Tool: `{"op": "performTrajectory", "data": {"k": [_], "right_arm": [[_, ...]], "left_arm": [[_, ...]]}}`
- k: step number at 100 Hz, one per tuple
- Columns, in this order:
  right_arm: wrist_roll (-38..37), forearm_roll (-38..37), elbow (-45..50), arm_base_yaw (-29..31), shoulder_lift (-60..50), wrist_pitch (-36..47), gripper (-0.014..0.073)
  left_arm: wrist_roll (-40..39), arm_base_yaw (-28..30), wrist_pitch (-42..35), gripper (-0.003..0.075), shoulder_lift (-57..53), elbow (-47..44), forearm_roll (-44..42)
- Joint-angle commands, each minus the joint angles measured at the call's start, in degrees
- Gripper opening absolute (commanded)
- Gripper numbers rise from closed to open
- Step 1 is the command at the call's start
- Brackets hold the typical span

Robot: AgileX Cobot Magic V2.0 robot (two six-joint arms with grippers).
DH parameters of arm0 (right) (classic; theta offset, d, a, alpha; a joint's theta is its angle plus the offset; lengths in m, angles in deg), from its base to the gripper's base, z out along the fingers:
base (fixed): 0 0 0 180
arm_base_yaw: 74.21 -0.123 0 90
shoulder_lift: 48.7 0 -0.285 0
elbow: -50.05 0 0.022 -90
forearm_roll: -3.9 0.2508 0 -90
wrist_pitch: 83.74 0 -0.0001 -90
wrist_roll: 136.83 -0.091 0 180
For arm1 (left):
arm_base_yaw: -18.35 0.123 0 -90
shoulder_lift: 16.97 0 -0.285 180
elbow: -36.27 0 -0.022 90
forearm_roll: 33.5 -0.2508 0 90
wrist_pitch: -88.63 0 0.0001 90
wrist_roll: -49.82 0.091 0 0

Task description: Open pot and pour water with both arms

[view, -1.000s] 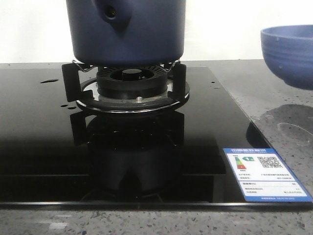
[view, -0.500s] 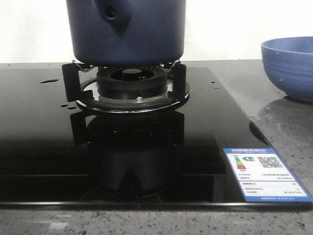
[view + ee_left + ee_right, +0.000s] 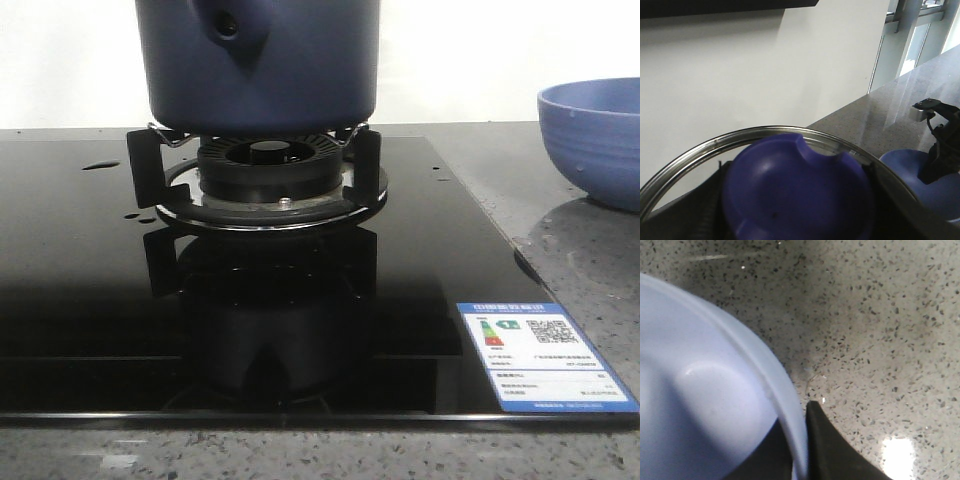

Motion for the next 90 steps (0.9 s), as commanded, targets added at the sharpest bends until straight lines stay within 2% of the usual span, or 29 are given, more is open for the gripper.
{"op": "performTrajectory", "data": {"k": [1,17,24,31,48,55,76,90], "right_arm": [[0.06,0.35,-1.16,0.35,-2.02,1.36,-0.0055],[0.06,0.35,-1.16,0.35,-2.02,1.13,-0.0049],[0.06,0.35,-1.16,0.35,-2.02,0.79,-0.0014],[0.06,0.35,-1.16,0.35,-2.02,0.5,0.0052],[0.06,0.35,-1.66,0.35,-2.02,0.04,0.0305],[0.06,0.35,-3.55,0.56,-2.15,-1.35,0.037],[0.06,1.36,-13.53,0.56,-4.54,-8.61,0.0384],[0.62,6.31,-17.44,0.56,-8.52,-7.8,0.0384]], "left_arm": [[0.02,-0.46,-1.8,0.0388,-1.98,2.21,4.13],[0.02,-0.46,-1.8,0.0388,-1.98,2.21,4.13],[0.02,-0.46,-1.8,0.0388,-1.98,2.21,4.13],[0.02,-0.46,-1.8,0.0388,-1.98,2.21,4.13],[0.02,-0.46,-1.8,0.0388,-1.98,2.21,4.13],[0.02,-0.46,-1.8,0.0388,-1.98,2.21,4.13],[0.02,-0.46,-1.8,0.0388,-1.77,2.21,4.02],[0.02,-0.46,0.33,0.0388,-0.93,2.21,3.92]]}}
